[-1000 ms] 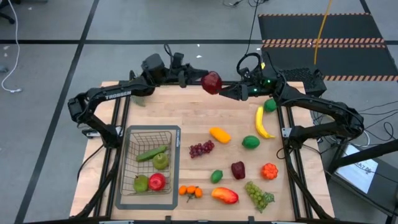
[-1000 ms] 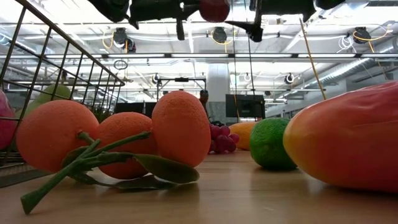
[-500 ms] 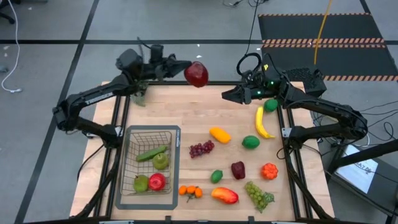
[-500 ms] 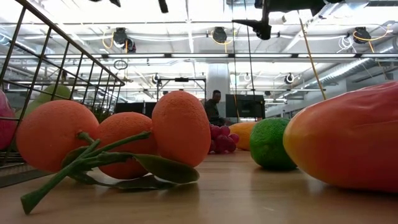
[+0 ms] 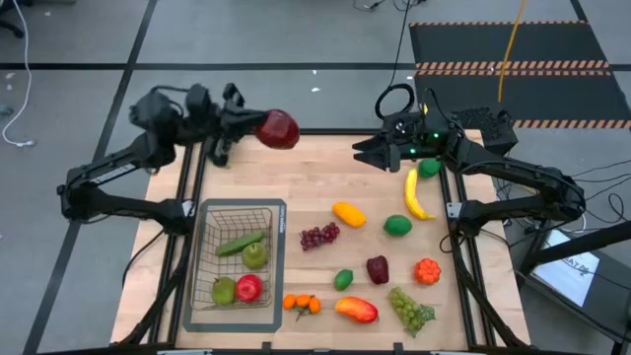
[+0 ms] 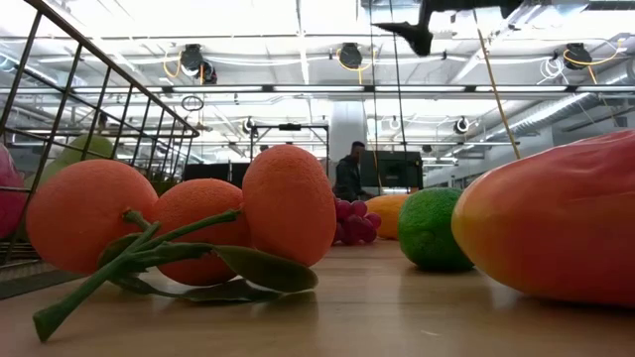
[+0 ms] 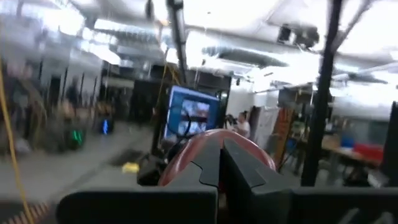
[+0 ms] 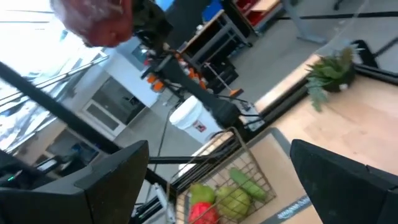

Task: Build produce basket
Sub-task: Put the top dark red apple into the wire basket

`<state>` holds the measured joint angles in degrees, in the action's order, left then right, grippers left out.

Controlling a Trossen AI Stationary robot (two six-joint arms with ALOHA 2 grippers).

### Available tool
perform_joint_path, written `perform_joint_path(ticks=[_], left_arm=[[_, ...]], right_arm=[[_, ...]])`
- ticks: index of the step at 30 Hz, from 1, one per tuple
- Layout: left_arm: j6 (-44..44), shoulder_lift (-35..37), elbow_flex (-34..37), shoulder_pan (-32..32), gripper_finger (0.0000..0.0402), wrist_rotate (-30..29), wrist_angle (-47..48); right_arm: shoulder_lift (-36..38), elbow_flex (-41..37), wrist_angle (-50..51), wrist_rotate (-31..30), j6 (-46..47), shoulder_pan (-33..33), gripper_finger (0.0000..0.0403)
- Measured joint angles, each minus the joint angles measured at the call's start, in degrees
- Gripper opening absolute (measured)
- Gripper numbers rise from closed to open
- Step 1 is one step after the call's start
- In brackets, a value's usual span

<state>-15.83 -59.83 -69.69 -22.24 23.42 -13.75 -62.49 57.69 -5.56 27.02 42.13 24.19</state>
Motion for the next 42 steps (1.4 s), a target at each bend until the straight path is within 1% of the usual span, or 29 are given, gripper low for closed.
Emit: perform_joint_path(ticks=[2, 6, 11, 15, 17, 19, 21, 25, 28, 31, 38, 42], left_arm=[[4.0, 1.0, 0.0, 1.4, 0.0003, -1.6, -0.9], [8.2, 2.2, 0.0, 3.2, 0.0003, -3.9, -1.3], [13.0, 2.2, 0.0, 6.6, 0.0003, -5.5, -1.3], [19.6, 2.0, 0.0, 9.7, 0.0003, -8.0, -0.7], [23.5, 1.6, 0.0, 11.2, 0.0002, -10.1, -0.8], [26.4, 1.5, 0.0, 12.1, 0.0003, -12.0, -0.7], [27.6, 1.3, 0.0, 12.9, 0.0003, -13.8, -1.0], [27.3, 0.9, 0.0, 14.5, 0.0003, -15.5, -0.8], [24.5, 0.5, 0.0, 15.9, 0.0003, -16.4, -0.8], [18.9, 0.1, 0.0, 16.5, 0.0002, -16.5, -0.8], [-3.0, -0.9, 0.0, 18.2, 0.0003, -16.7, -1.1], [-15.0, -1.0, 0.0, 19.4, 0.0002, -18.4, -0.9]], right_arm=[[1.0, 0.0, 0.2, 0.0, 0.0, -0.9, 0.0384], [3.6, 0.0, 0.1, -0.3, -2.3, -3.9, 0.0384], [5.8, 0.0, 0.3, -4.3, -4.0, -7.2, 0.0384], [7.1, 0.0, 0.3, -4.5, -6.9, -10.2, 0.0384], [7.5, 0.0, 0.3, -4.6, -6.9, -12.0, 0.0384], [7.9, 0.0, 0.3, -5.3, -4.6, -14.0, 0.0384], [8.5, 0.0, 0.2, -6.6, -2.6, -16.7, 0.0384], [8.8, 0.0, 0.2, -10.6, -2.4, -22.0, 0.0384], [8.8, 0.0, 0.3, -13.0, -2.4, -24.5, 0.0384], [8.4, 0.0, 0.4, -15.1, -2.3, -26.5, 0.0384], [8.4, 0.0, 0.3, -20.0, -2.3, -30.9, 0.0384], [8.3, 0.0, 0.5, -22.4, -3.0, -33.0, 0.0384]])
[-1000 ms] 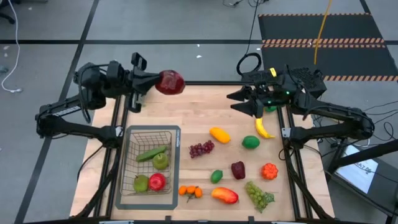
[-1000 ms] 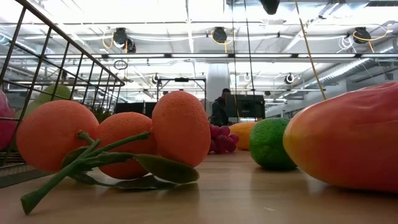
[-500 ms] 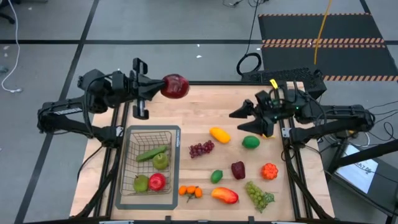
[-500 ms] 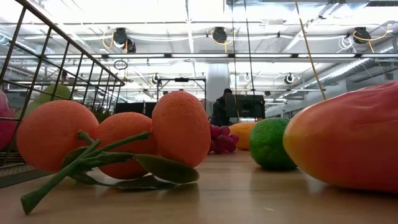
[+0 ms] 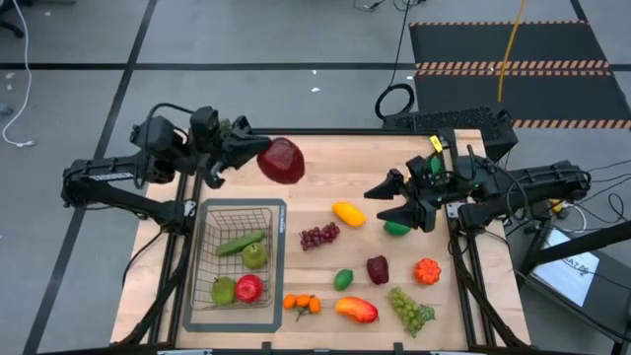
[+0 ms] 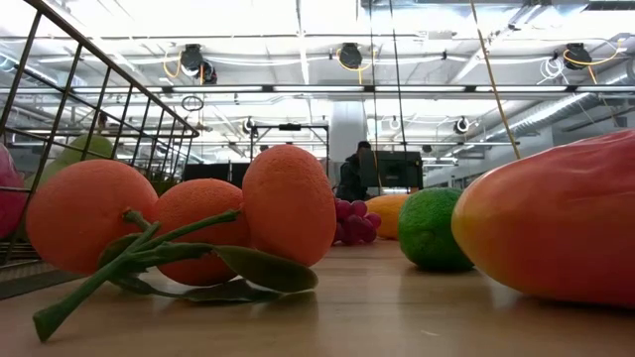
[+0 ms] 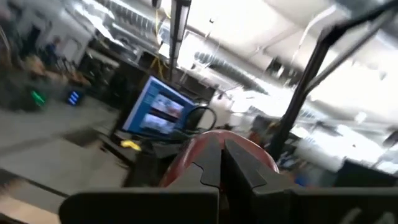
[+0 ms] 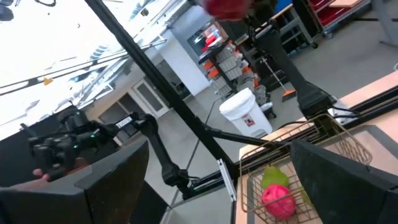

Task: Build produce basket
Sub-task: Put the top dark red apple into the wire basket

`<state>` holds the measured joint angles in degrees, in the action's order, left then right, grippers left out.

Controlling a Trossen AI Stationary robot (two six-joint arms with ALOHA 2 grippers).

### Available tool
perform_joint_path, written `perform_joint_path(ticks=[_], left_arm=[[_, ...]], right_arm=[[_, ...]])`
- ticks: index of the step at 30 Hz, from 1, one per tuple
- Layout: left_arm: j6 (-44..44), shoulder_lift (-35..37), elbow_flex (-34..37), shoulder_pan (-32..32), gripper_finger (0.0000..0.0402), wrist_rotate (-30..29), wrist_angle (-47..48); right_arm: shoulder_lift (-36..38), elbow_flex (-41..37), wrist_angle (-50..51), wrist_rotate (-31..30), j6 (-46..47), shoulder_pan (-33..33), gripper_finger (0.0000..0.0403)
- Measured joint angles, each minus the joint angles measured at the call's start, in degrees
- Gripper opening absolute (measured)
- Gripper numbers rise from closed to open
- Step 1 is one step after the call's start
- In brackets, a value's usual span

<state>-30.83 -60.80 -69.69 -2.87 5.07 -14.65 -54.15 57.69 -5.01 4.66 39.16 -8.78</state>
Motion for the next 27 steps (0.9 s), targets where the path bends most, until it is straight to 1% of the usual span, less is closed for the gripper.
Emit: perform_joint_path(ticks=[4, 11, 21, 25, 27], left_arm=[[-8.4, 0.0, 0.0, 1.3, 0.0003, -1.2, 0.6], [-17.9, 0.0, 0.0, 3.0, 0.0004, -1.6, 1.7], [-24.4, 0.0, 0.0, 6.0, 0.0004, -1.7, 1.7], [-27.5, 0.0, 0.0, 7.2, 0.0003, -1.6, 3.1], [-28.5, 0.0, 0.0, 8.2, 0.0005, -1.7, 3.3]], right_arm=[[-0.2, 0.0, 0.3, -0.5, -0.2, -1.2, 0.0384], [-0.3, 0.0, 0.7, -0.6, -0.8, -1.9, 0.0384], [-0.3, 0.0, 1.6, -0.6, -0.7, -1.9, 0.0384], [-0.3, 0.0, 1.5, -0.5, -0.6, -1.9, 0.0384], [-0.3, 0.0, 1.6, -0.5, 0.7, -1.9, 0.0384]])
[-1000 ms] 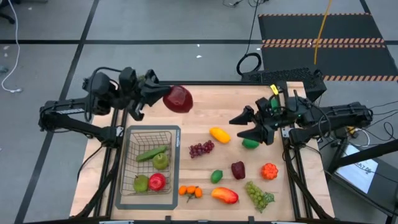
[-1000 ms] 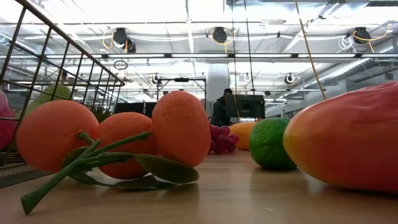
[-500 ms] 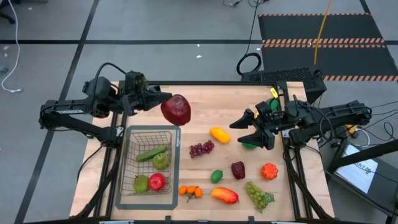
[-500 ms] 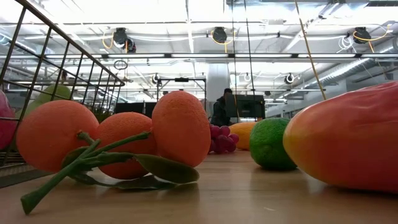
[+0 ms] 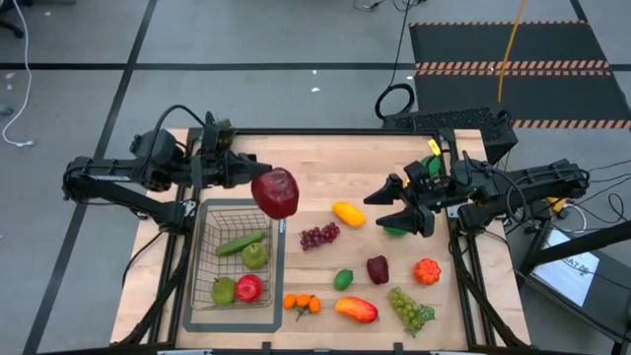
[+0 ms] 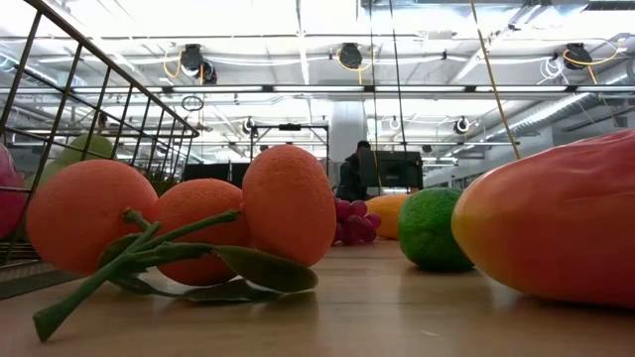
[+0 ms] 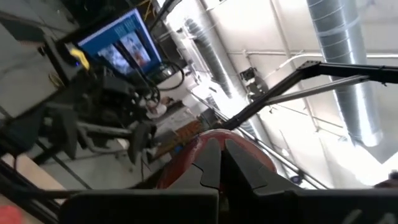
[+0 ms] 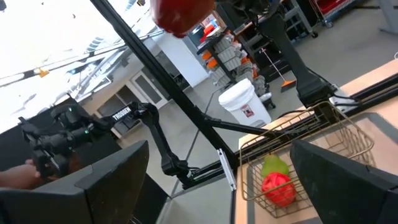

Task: Build produce basket
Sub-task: Put the top dark red apple into the wire basket

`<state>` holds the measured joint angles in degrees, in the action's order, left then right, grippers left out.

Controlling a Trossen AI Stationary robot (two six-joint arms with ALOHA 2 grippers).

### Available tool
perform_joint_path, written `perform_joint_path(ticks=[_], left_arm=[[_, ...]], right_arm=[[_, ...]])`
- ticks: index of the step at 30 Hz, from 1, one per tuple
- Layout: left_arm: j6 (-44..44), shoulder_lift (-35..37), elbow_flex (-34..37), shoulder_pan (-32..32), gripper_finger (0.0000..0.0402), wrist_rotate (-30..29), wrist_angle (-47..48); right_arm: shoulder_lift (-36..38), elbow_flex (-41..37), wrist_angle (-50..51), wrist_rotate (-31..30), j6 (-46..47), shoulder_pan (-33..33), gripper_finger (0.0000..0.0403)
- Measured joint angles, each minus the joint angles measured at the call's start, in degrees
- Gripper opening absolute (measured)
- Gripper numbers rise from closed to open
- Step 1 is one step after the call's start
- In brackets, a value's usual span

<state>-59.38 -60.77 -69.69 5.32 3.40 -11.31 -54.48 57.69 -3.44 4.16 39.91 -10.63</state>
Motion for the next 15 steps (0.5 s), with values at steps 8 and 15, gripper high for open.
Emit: perform_joint_path(ticks=[8, 15], left_arm=[[-3.5, 0.0, 0.0, 3.2, 0.0005, 0.1, 2.6], [-8.2, 0.0, 0.0, 5.6, 0.0005, 0.2, 6.2]], right_arm=[[0.0, 0.0, -0.1, 0.1, 2.1, 0.0, 0.0384], [0.0, 0.0, -0.1, 0.0, 1.9, 0.0, 0.0384]])
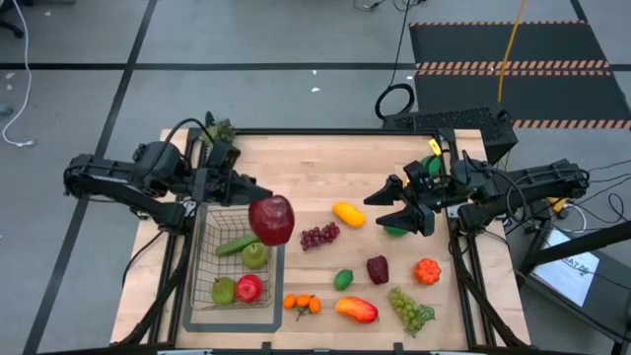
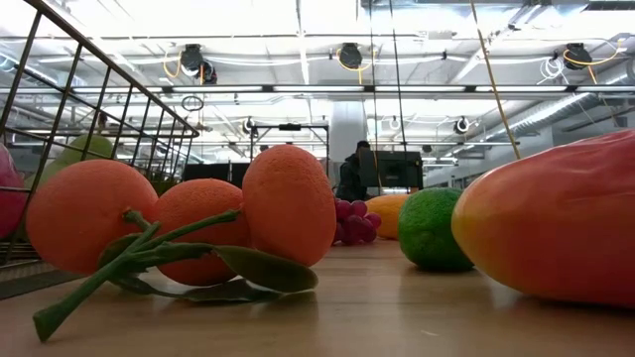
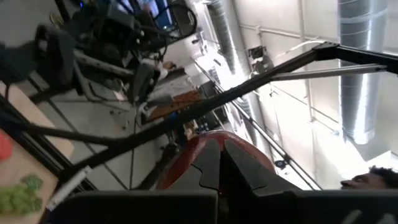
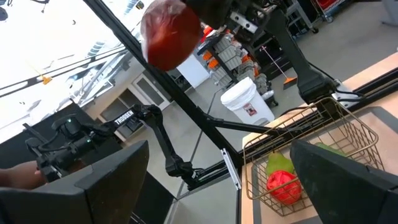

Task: Build produce basket
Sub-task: Put the top dark red apple into the wire basket

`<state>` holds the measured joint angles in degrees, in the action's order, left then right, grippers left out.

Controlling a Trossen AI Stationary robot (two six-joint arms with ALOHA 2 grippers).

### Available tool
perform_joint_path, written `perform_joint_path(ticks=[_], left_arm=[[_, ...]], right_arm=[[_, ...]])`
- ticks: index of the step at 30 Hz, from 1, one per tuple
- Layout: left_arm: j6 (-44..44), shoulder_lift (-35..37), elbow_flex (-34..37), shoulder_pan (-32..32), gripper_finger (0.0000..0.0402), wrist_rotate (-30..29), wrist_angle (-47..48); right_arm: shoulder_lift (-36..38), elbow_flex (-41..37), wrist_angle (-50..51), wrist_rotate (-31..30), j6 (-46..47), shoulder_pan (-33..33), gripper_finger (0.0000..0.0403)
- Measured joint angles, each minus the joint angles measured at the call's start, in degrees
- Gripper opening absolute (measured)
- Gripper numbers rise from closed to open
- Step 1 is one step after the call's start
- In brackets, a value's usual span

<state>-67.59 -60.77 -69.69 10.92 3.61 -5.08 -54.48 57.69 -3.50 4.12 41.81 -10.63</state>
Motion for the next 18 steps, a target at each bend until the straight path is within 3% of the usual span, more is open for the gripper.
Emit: perform_joint_path(ticks=[7, 18], left_arm=[[-0.7, 0.0, 0.0, 1.4, 0.0005, 0.9, 0.7], [18.9, 0.0, 0.0, 1.3, 0.0004, -4.8, 0.7]], right_arm=[[0.0, 0.0, 0.0, 0.0, 0.0, 0.0, 0.0384], [0.0, 0.0, 0.1, 0.0, 0.1, 0.0, 0.0384]])
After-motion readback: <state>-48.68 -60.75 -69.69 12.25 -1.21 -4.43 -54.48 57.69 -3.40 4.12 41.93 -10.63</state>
